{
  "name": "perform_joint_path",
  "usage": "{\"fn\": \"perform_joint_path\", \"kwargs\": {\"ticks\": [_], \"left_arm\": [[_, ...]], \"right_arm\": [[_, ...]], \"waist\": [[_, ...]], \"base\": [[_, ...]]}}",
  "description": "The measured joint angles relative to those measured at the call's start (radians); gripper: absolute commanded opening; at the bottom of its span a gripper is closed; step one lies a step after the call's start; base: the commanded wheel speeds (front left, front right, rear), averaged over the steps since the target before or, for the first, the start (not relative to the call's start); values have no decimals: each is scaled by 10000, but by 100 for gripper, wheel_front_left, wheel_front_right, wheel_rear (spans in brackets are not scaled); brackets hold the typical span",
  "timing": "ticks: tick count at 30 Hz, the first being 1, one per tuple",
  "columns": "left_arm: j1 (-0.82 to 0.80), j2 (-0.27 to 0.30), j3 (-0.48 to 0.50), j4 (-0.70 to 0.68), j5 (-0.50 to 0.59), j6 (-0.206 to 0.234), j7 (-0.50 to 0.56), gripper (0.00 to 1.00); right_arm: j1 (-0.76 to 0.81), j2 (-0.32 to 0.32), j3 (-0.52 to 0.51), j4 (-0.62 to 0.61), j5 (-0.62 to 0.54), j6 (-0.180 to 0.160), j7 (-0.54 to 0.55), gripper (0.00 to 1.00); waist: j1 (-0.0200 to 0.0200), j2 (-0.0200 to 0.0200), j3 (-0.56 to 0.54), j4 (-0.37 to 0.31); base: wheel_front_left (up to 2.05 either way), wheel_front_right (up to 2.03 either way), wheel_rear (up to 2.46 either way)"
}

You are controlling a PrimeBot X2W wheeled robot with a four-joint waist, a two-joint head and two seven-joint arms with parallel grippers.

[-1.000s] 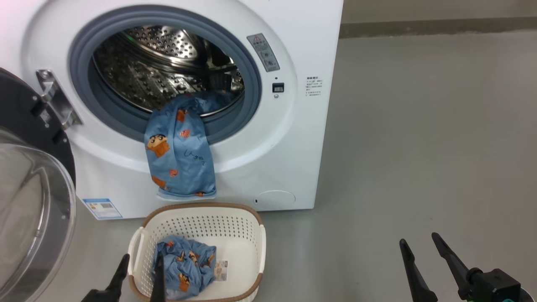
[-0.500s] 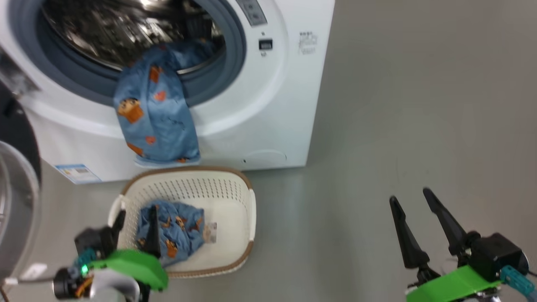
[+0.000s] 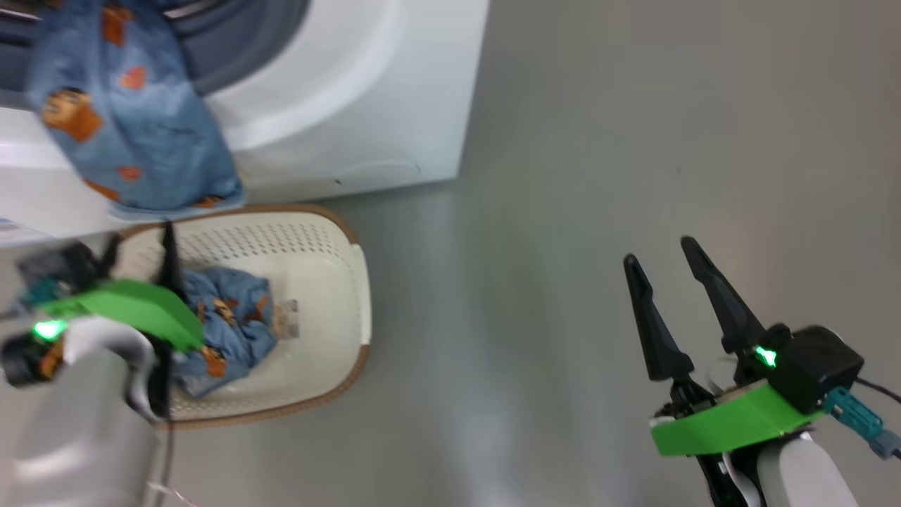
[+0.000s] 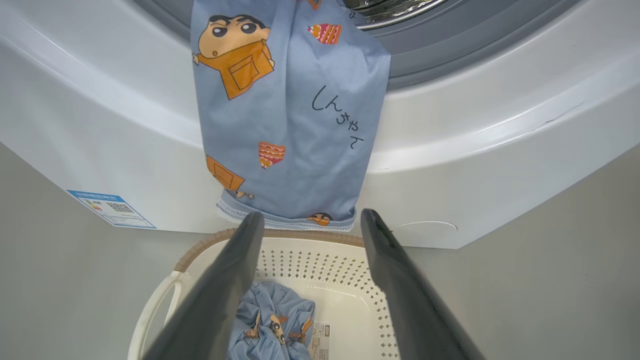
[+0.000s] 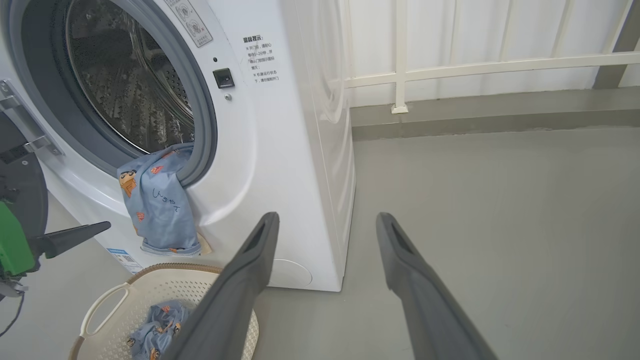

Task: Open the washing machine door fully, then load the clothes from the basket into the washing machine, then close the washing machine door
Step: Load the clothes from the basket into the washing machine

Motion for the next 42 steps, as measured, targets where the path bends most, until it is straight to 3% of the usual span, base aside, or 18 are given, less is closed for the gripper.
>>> {"fn": "perform_joint_path", "kwargs": {"ticks": [14, 22, 23, 25, 26, 32, 42], "left_arm": [[-2452, 1361, 600, 1758, -207, -150, 437, 100], [-3233, 1737, 658, 2073, -263, -138, 876, 100], [-3319, 1772, 652, 2079, -261, -138, 930, 93], [-3481, 1858, 608, 2098, -259, -138, 1058, 35], [-3535, 1896, 589, 2098, -259, -138, 1104, 0], [-3683, 1975, 364, 2115, -226, -163, 1576, 0], [-3659, 2242, -171, 1404, -157, -779, 3030, 0]], "right_arm": [[-1143, 63, 593, 894, 407, 0, -598, 100], [-1348, 104, 740, 1080, 600, 0, -640, 100], [-1348, 105, 742, 1099, 633, 0, -640, 100], [-1349, 109, 744, 1108, 654, 0, -640, 100], [-1351, 115, 744, 1108, 654, 0, -640, 100], [-1353, 146, 729, 1103, 656, 0, -640, 100], [-1349, 176, 562, 1074, 652, 0, -685, 100]], "waist": [[0, 0, 1742, -1298], [0, 0, 2226, -1745], [0, 0, 2263, -1777], [0, 0, 2317, -1831], [0, 0, 2336, -1850], [0, 0, 2340, -1831], [0, 0, 2176, -1506]], "base": [[0, 0, 0], [0, 0, 0], [0, 0, 0], [0, 0, 0], [0, 0, 0], [0, 0, 0], [0, 0, 0]]}}
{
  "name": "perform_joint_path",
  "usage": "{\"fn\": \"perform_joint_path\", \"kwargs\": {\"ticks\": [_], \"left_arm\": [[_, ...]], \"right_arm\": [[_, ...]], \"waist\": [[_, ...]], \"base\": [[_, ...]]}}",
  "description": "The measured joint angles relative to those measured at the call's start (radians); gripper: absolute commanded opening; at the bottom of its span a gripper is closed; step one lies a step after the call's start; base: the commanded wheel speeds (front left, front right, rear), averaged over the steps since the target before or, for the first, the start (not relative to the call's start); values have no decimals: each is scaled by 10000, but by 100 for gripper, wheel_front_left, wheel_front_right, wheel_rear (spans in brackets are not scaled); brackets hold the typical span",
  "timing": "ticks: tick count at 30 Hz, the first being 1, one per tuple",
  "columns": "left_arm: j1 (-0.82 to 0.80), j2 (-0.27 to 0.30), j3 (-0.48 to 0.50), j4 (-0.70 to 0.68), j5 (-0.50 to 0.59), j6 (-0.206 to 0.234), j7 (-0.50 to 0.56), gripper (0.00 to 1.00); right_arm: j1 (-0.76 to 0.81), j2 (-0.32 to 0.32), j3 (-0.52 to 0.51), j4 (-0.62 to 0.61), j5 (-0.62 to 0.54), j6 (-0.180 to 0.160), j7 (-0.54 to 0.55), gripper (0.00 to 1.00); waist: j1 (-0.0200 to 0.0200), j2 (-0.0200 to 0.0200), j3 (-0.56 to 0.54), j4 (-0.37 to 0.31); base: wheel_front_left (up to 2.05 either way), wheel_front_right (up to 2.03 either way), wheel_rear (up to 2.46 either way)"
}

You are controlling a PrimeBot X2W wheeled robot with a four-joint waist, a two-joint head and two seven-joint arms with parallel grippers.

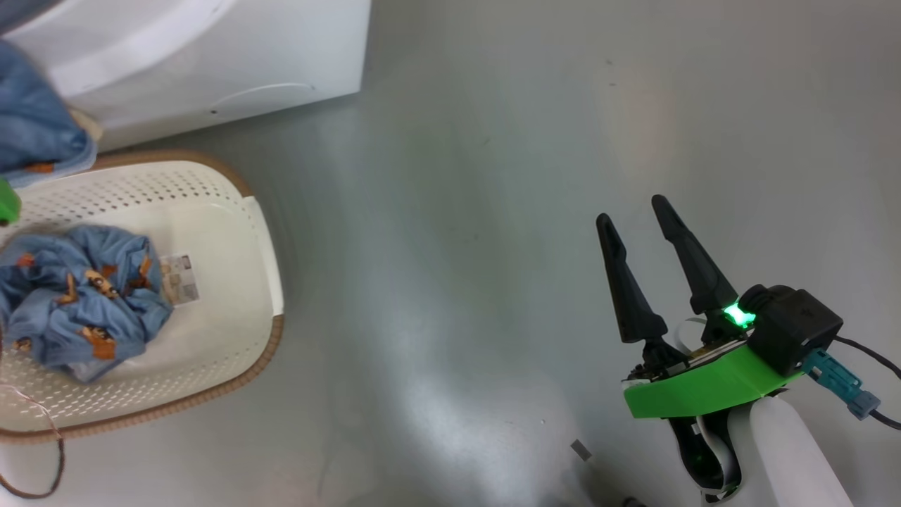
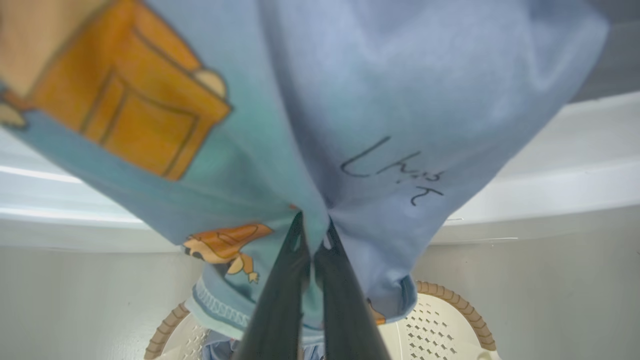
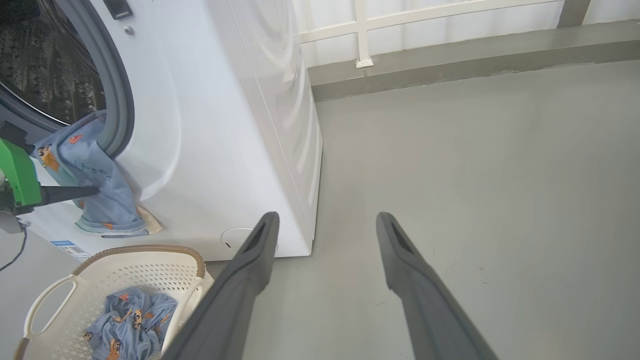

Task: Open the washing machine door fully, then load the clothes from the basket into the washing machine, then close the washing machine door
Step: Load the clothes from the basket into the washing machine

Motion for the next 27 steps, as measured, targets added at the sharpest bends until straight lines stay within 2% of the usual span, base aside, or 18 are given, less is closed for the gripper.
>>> {"fn": "perform_joint_path", "kwargs": {"ticks": [7, 12, 16, 20, 27], "left_arm": [[296, 399, -171, -1766, -36, -94, 1022, 0], [958, 949, -153, -3969, -426, -63, 2351, 0], [1384, 1442, 21, -5860, -658, 476, 3237, 0], [1543, 1883, 324, -7287, -696, 1062, 3693, 0], [1363, 2518, 604, -7960, -443, 1806, 4184, 0]], "right_arm": [[9, 2, -105, -46, -19, 0, -17, 100], [12, 2, -115, -58, -19, 0, -17, 100], [12, 4, -71, -67, -15, 0, -19, 100], [5, 10, 67, -71, 40, 0, -21, 100], [-147, 17, 284, -48, 328, 0, -25, 100]], "waist": [[1, 0, -130, 262], [0, 0, -254, 378], [0, 0, -252, 314], [0, 0, -197, 131], [0, 0, -2, -355]], "base": [[0, 0, 0], [0, 0, 0], [0, 0, 0], [0, 0, 0], [0, 0, 0]]}}
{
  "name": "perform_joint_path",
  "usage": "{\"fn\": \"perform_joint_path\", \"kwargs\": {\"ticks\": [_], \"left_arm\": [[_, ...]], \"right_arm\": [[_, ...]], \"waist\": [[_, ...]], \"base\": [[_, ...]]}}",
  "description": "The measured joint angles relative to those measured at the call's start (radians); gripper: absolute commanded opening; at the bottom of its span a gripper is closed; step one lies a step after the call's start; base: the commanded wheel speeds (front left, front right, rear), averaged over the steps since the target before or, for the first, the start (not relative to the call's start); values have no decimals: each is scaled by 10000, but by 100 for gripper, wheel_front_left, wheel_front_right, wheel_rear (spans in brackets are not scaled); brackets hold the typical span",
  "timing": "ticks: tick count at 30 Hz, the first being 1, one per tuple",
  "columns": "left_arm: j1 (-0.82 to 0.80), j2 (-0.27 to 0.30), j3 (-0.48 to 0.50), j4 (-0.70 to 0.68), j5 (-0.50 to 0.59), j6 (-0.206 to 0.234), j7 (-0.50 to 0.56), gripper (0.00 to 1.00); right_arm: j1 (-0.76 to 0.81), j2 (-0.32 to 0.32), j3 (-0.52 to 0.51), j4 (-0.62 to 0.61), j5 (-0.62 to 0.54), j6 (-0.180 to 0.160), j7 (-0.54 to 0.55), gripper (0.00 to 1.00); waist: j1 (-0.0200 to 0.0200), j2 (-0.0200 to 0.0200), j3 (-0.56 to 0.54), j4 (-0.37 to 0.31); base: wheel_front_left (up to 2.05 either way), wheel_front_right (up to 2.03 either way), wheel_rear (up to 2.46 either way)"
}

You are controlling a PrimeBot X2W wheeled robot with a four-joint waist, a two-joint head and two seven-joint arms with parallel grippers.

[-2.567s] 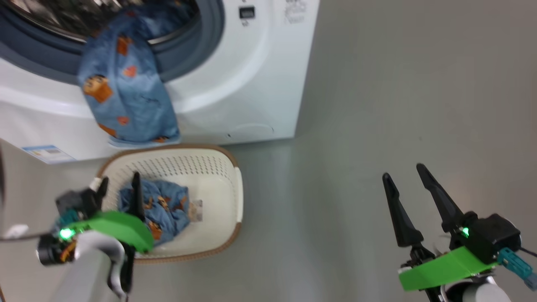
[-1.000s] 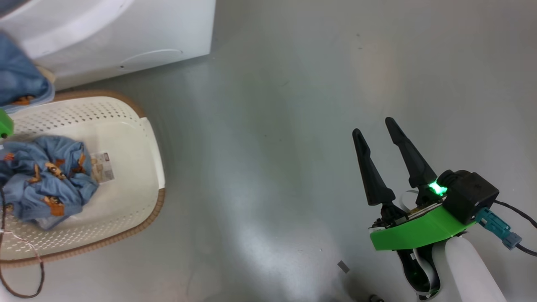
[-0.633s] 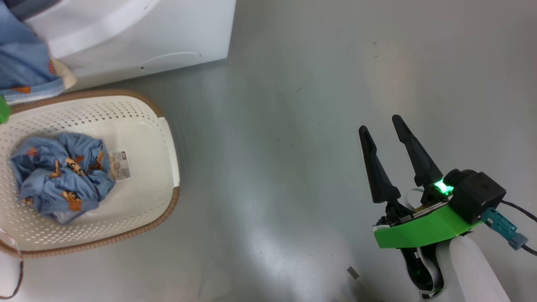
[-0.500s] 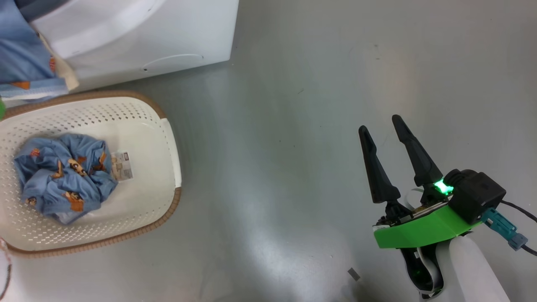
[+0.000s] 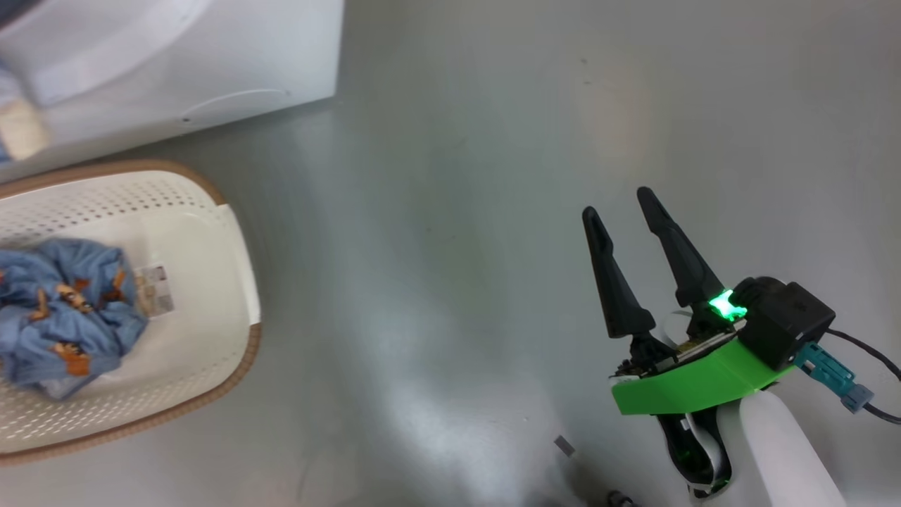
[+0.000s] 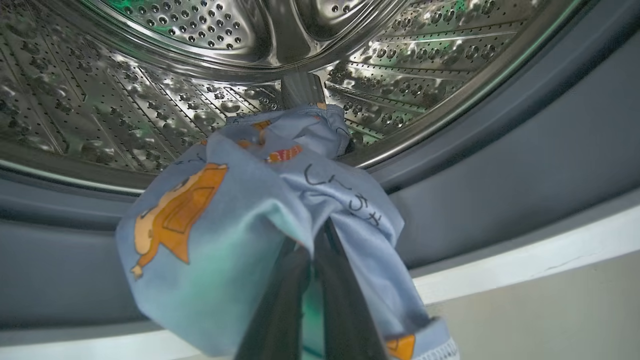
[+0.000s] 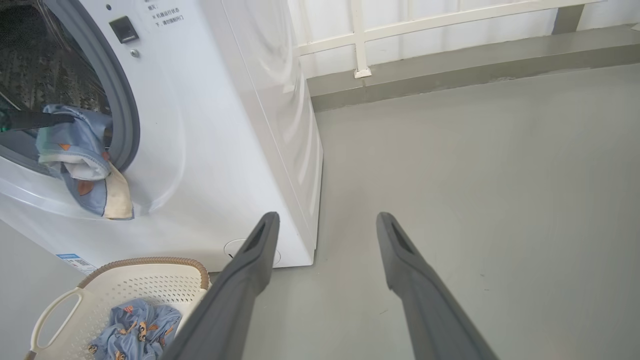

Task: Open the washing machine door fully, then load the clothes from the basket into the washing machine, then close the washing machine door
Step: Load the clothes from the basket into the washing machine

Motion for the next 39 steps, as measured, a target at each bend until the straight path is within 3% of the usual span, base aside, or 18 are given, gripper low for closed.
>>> {"fn": "perform_joint_path", "kwargs": {"ticks": [6, 12, 27, 31, 38, 39], "left_arm": [[-988, 343, 23, 493, 631, 259, -58, 0], [-2231, 554, 31, 1283, 1361, 422, -842, 0], [-5446, 838, -324, 3335, 3417, 489, -5030, 0], [-5569, 690, -403, 4077, 3440, 466, -5191, 0], [-5567, 268, -453, 5133, 2932, 15, -5014, 0], [-5567, 221, -449, 5242, 2855, -54, -4959, 17]], "right_arm": [[-231, 15, 313, -8, 410, 0, 0, 100], [-388, 25, 566, 21, 604, 0, 0, 100], [-614, 48, 915, 25, 1072, 0, 0, 100], [-622, 54, 932, 25, 1074, 0, 0, 100], [-683, 58, 932, 44, 1074, 0, 0, 100], [-686, 58, 932, 46, 1074, 0, 0, 100]], "waist": [[0, 0, 260, -465], [0, 0, 613, -916], [0, 0, 1356, -1640], [0, 0, 1407, -1627], [0, 0, 1362, -1525], [0, 0, 1348, -1511]], "base": [[0, 0, 0], [0, 0, 0], [0, 0, 0], [0, 0, 0], [0, 0, 0], [0, 0, 0]]}}
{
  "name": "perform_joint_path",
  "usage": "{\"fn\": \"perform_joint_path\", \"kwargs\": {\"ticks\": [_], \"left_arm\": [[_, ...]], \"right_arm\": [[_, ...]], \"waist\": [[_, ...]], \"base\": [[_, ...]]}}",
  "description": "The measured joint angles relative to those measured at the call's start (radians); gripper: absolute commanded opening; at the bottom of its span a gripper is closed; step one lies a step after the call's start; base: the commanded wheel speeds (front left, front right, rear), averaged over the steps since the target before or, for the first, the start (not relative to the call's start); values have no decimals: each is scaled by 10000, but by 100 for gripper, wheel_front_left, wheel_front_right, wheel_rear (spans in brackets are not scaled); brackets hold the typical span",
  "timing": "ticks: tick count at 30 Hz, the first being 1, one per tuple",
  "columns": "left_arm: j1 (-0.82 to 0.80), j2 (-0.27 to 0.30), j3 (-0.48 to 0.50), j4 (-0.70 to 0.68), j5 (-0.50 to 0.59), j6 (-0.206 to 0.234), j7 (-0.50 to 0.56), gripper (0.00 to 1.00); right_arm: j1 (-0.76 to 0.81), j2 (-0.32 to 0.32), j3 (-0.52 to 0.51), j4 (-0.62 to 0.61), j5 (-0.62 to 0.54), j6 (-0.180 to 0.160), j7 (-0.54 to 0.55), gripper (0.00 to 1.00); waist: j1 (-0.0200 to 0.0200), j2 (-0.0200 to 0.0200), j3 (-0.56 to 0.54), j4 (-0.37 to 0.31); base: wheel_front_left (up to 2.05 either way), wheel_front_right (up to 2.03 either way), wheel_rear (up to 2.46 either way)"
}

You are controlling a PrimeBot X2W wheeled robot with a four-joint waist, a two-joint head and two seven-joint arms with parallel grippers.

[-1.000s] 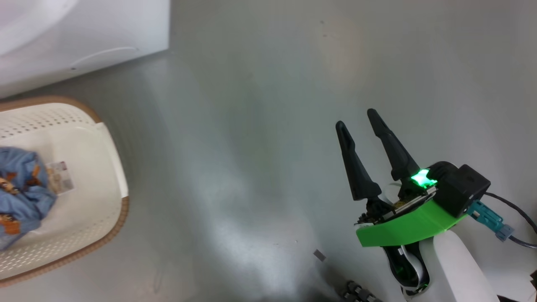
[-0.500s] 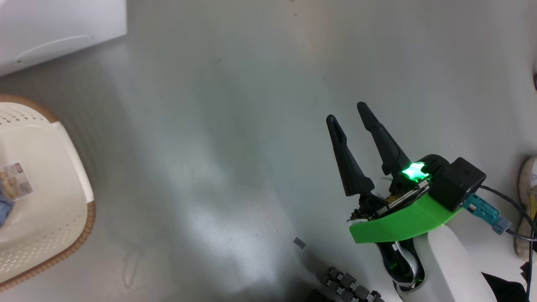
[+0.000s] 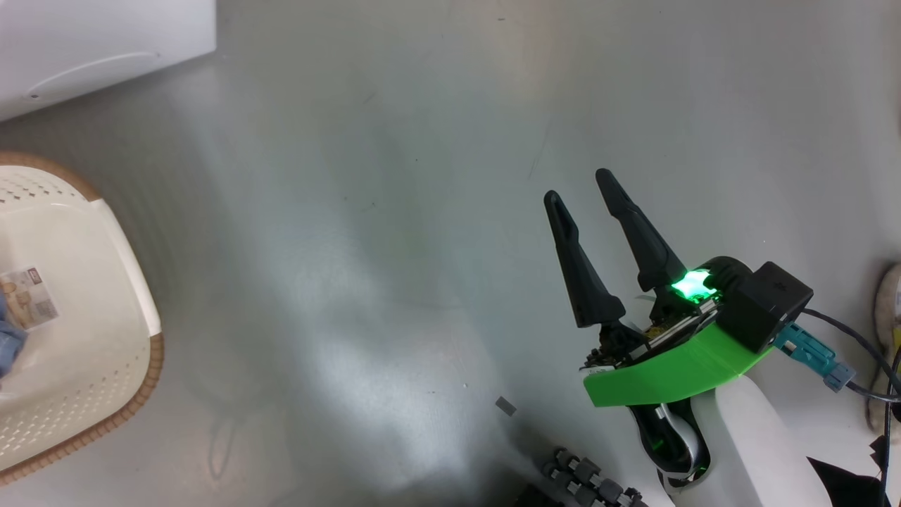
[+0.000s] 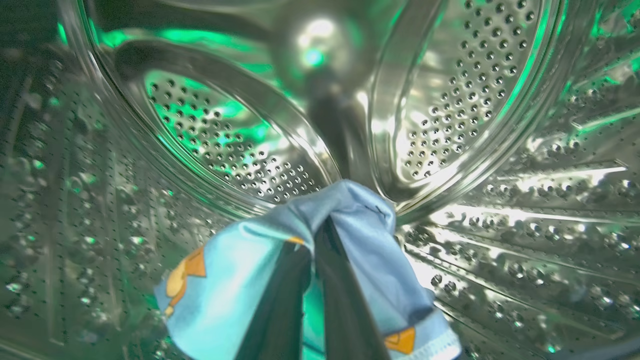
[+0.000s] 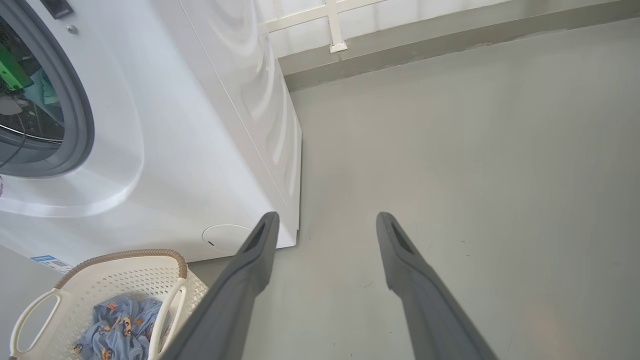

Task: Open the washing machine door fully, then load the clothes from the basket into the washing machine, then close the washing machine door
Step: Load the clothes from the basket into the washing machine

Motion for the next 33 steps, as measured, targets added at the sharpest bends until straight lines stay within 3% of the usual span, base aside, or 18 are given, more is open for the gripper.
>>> {"fn": "perform_joint_path", "kwargs": {"ticks": [1, 2, 10, 18, 24, 33], "left_arm": [[1, -54, -4, 105, -58, -4, 113, 48], [3, -96, -4, 173, -84, -81, 115, 100], [432, -466, -107, 391, -468, -345, -33, 100], [2230, -895, -67, -268, -872, -297, -955, 100], [3864, -1137, 65, -1484, -1229, 63, -1546, 100], [8069, -1377, 407, -5308, -1678, 1592, -2044, 100]], "right_arm": [[-2, 2, 0, 4, -2, 0, 0, 100], [-2, 0, -6, 8, -2, 0, 0, 100], [-1, 2, -128, 38, -117, 0, 0, 100], [124, 0, -407, 71, -550, 0, 0, 100], [474, -2, -679, 134, -817, 0, 0, 100], [1117, -67, -1039, 171, -1358, 0, 0, 100]], "waist": [[0, 0, -16, 16], [0, 0, -31, 32], [0, 0, -321, 207], [0, 0, -976, 531], [0, 0, -1492, 829], [0, 0, -2452, 1557]], "base": [[0, 0, 0], [0, 0, 0], [0, 0, 0], [0, 0, 0], [0, 0, 0], [0, 0, 0]]}}
